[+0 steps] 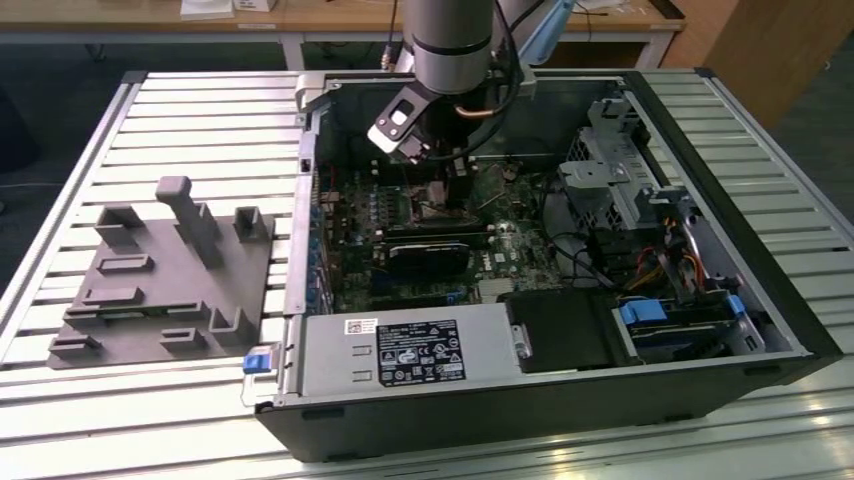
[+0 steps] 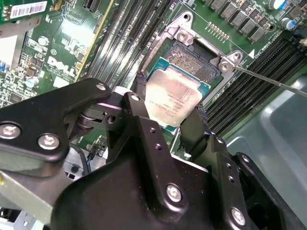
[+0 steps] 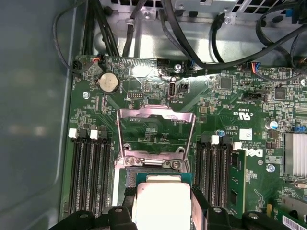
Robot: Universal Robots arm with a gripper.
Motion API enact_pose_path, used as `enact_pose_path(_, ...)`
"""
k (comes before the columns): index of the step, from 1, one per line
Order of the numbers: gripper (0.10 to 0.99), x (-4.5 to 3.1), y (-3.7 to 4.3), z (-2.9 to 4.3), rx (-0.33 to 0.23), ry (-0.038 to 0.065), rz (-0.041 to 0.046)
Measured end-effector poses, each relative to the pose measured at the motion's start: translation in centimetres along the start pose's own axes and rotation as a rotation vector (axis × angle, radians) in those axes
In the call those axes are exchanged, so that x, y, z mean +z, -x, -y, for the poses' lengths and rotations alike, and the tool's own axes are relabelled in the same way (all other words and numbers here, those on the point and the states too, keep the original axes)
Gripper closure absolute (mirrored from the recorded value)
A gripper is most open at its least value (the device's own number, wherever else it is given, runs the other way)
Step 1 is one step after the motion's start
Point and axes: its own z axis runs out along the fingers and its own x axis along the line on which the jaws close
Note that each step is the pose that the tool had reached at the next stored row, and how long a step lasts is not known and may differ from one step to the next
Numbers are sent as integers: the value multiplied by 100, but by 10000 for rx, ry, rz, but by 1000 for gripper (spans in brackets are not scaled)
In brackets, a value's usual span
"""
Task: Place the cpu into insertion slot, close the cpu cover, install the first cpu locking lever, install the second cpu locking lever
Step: 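Place the cpu into insertion slot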
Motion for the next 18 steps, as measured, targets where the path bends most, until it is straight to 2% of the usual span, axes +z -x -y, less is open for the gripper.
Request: enact_pose_path(18, 549, 93, -60, 33, 167, 0, 13)
